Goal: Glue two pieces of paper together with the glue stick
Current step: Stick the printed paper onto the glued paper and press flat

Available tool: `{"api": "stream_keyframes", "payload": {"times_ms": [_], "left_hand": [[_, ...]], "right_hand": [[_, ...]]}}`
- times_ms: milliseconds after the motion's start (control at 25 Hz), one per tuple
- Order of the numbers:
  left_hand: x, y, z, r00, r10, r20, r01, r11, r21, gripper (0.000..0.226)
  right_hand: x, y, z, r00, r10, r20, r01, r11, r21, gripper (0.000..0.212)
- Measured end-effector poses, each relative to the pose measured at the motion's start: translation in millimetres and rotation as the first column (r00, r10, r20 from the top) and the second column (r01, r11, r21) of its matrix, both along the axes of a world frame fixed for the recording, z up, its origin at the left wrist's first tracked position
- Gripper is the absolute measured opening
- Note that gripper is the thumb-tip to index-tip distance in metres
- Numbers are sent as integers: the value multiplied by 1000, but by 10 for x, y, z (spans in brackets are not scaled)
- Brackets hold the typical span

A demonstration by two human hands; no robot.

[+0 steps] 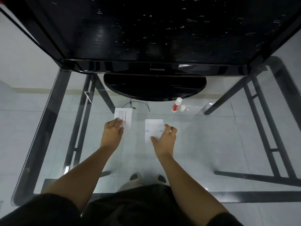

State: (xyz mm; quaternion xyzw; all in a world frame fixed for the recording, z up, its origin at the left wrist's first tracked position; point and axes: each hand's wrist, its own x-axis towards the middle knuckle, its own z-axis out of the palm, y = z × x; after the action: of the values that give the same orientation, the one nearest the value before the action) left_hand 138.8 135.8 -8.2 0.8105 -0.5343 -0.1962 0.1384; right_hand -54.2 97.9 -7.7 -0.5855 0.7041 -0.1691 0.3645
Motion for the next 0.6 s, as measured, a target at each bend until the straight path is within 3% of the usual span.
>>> {"api": "stream_keyframes", "payload": {"times_ms": [160,320,480,600], "left_hand": [[-10,-68,11,980,168,-105,-169,986,-7,38],[-17,-169,58,886,362,-290,-363,930,50,41],[28,-192,69,848,405,-342,-397,913,95,44],[68,-174,58,876,373,-306,-356,928,113,45]], "right_hand": [[10,-29,59,997,-65,50,63,998,29,73],[6,-28,102,988,-90,125,83,995,54,72],[-8,-24,116,989,-58,135,50,997,60,72],[-46,-14,98,995,-2,102,-4,998,63,67]]}}
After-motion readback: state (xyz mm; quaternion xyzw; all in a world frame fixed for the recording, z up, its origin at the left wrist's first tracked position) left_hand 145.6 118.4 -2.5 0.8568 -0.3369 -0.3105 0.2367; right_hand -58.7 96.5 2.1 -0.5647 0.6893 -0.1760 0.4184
